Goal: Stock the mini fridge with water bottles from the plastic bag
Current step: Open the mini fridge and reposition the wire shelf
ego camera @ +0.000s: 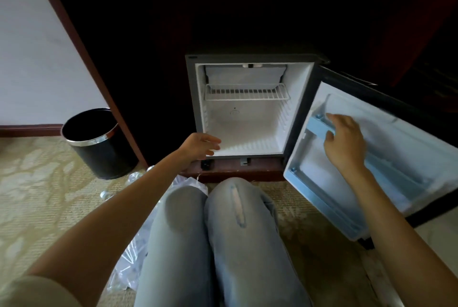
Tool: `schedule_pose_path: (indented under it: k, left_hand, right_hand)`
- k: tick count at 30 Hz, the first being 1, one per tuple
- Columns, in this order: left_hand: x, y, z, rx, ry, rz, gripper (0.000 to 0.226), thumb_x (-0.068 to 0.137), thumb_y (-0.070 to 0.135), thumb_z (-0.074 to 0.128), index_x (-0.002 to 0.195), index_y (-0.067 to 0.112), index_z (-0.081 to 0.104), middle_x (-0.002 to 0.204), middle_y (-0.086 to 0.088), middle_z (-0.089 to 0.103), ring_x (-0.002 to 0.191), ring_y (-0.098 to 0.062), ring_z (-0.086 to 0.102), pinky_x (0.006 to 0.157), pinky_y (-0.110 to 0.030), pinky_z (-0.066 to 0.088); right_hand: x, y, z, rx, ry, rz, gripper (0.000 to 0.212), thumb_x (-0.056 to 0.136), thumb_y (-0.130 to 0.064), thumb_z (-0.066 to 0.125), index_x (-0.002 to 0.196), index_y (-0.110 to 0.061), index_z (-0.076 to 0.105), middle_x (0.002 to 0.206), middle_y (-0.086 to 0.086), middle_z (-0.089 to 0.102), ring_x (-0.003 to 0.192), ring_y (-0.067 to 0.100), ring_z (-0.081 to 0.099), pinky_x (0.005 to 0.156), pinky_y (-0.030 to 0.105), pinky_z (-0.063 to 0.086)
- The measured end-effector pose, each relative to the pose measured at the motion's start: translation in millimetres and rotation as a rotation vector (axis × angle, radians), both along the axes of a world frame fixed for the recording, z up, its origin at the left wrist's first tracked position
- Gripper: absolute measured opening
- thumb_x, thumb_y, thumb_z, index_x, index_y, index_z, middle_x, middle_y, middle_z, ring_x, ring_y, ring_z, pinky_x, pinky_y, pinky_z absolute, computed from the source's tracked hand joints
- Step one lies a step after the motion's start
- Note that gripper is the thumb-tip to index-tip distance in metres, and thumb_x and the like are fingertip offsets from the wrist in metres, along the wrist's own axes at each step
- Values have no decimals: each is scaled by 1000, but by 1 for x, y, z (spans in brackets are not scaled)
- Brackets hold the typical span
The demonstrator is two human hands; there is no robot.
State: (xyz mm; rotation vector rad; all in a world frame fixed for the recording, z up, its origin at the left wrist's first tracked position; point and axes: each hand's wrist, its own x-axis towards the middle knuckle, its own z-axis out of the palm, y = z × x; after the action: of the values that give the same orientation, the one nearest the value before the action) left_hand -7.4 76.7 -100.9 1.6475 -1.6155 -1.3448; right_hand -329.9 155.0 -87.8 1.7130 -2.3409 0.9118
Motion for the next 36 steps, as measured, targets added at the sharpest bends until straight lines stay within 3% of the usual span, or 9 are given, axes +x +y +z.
schedule_pose_path:
  k: [4, 8, 13, 17, 21, 23, 25, 32, 36]
  left_hand:
    - [27, -6, -23, 67, -11, 51, 25, 93, 6, 56, 116, 0, 63, 105, -15, 64, 89, -23, 62, 82, -32, 51]
    - [49, -6, -43, 96, 92, 100, 29, 91, -4, 54, 118, -12, 58, 94, -22, 64, 63, -13, 66, 62, -20, 57]
    - [79, -4, -75, 173, 98, 203, 21, 93, 3, 54, 111, -2, 64, 105, -20, 63, 92, -33, 62, 88, -41, 51]
    - [95, -7, -100, 291, 184, 292, 17, 96, 5, 49, 103, 4, 64, 100, -13, 64, 78, -19, 62, 61, -20, 51]
    - [79, -29, -110, 323, 283, 363, 19, 94, 4, 50, 107, 4, 63, 97, -11, 65, 84, -22, 62, 72, -27, 49]
    - [61, -51, -111, 375, 413, 371, 18, 96, 2, 44, 96, 8, 62, 88, -9, 63, 76, -19, 61, 69, -26, 47]
    - [37, -72, -110, 416, 549, 365, 16, 97, 6, 43, 99, 10, 59, 89, -8, 62, 75, -20, 60, 65, -26, 48]
    - [-48, -145, -104, 398, 801, 341, 44, 94, 23, 56, 133, 5, 47, 132, -8, 54, 113, -31, 58, 91, -37, 48]
    - [-87, -193, -91, 339, 926, 366, 52, 93, 33, 57, 137, 10, 42, 140, -11, 47, 120, -31, 54, 90, -38, 49]
  right_hand:
    - [25, -22, -30, 198, -125, 108, 40, 94, -5, 47, 132, -14, 54, 133, 12, 53, 123, 31, 48, 97, 43, 41]
    - [58, -42, -62, 352, -349, 209, 34, 95, -11, 48, 126, -19, 59, 126, 4, 62, 114, 23, 58, 94, 36, 46]
    - [121, -63, -88, 489, -524, 417, 27, 95, -14, 51, 119, -17, 64, 112, -2, 68, 105, 13, 61, 92, 26, 45]
    - [164, -86, -105, 572, -746, 482, 23, 93, -12, 55, 113, -18, 66, 108, 0, 70, 106, 15, 63, 97, 31, 45]
    - [183, -114, -110, 616, -1027, 403, 26, 94, -19, 56, 119, -14, 63, 112, 3, 68, 107, 18, 62, 93, 28, 46]
    - [180, -135, -112, 613, -1219, 319, 30, 95, -25, 55, 122, -12, 61, 111, 3, 69, 108, 20, 63, 95, 31, 46]
    - [170, -156, -113, 588, -1396, 236, 32, 95, -30, 55, 122, -12, 60, 113, 4, 68, 107, 20, 63, 96, 34, 45]
    - [113, -220, -106, 348, -1792, 55, 55, 93, -47, 53, 134, -11, 46, 111, 2, 65, 95, 17, 65, 82, 29, 50]
    - [81, -250, -97, 193, -1951, -6, 61, 93, -48, 52, 137, -7, 42, 105, 9, 65, 91, 24, 66, 82, 33, 53]
